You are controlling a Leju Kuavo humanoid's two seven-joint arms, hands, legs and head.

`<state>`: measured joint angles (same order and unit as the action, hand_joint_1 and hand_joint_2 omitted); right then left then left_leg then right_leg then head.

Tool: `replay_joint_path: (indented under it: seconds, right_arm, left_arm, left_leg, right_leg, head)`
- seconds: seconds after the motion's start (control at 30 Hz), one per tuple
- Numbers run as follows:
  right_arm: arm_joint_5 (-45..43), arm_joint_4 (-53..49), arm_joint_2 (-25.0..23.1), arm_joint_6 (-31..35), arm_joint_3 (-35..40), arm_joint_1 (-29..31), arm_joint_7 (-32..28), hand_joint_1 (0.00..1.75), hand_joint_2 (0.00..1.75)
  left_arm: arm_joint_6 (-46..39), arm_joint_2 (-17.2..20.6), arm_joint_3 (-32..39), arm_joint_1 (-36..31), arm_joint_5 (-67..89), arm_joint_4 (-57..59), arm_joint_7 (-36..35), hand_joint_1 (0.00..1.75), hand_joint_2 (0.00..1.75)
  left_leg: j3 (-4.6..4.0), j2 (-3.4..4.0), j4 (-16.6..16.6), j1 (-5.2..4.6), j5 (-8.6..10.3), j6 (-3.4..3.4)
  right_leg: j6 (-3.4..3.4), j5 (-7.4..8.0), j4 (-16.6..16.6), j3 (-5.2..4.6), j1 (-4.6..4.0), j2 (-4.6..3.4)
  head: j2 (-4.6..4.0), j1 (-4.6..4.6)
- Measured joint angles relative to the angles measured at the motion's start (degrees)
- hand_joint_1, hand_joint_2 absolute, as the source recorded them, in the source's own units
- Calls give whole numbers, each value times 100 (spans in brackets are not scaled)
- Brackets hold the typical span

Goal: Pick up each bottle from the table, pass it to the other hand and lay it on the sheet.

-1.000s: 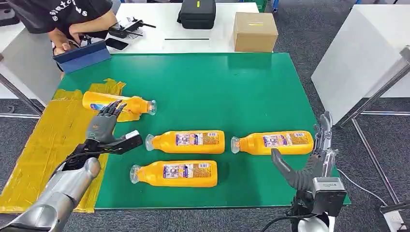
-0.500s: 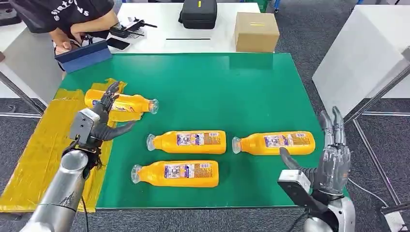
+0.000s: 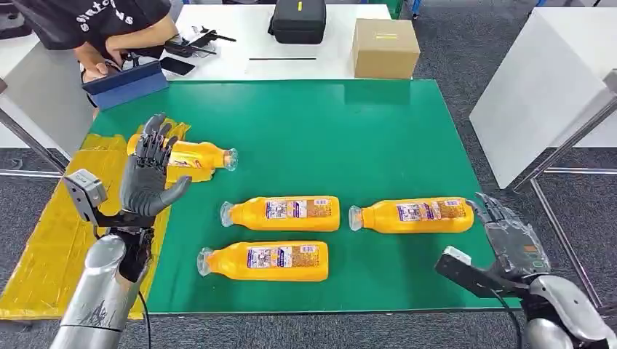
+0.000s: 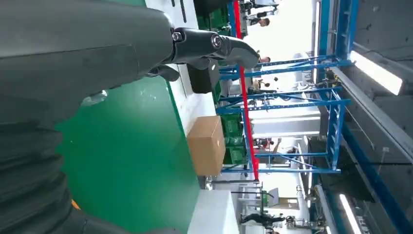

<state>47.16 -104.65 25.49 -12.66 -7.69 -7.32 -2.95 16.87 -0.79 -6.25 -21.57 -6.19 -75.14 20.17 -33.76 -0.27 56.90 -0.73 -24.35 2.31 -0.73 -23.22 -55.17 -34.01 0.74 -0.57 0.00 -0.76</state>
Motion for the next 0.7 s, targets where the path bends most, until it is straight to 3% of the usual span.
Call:
replay_joint_path:
  seconds: [0.13,0.3,0.5,0.7]
  right_arm:
    - [-450,597,621,-404,-46,311,-96,0,175]
    - [-414,1517,891,-395,214,1087,-259,0,175]
    - [-10,3061,863,41,1137,2575,-503,0,175]
    - [117,4046,653,309,1939,3417,-592,0,175]
  left_arm:
    - [46,-70,-2,-7,-46,2,42,0,175]
    - [-17,-120,-7,-38,-9,2,72,0,175]
    - [-149,-157,-11,-171,-39,11,46,0,175]
    - [-201,-166,-15,-186,-50,11,42,0,175]
  left_leg:
    - [8,2,1,0,0,1]
    - [4,8,0,14,4,5]
    - [15,20,2,21,9,2]
    - [10,4,3,29,10,1]
  right_leg:
    - [0,0,1,-1,0,-1]
    - [1,2,-1,9,0,-6]
    - [3,5,-2,13,-1,-10]
    - [3,4,-4,12,-1,-1]
  head:
    - [0,0]
    - [0,-2]
    - [0,0]
    - [0,0]
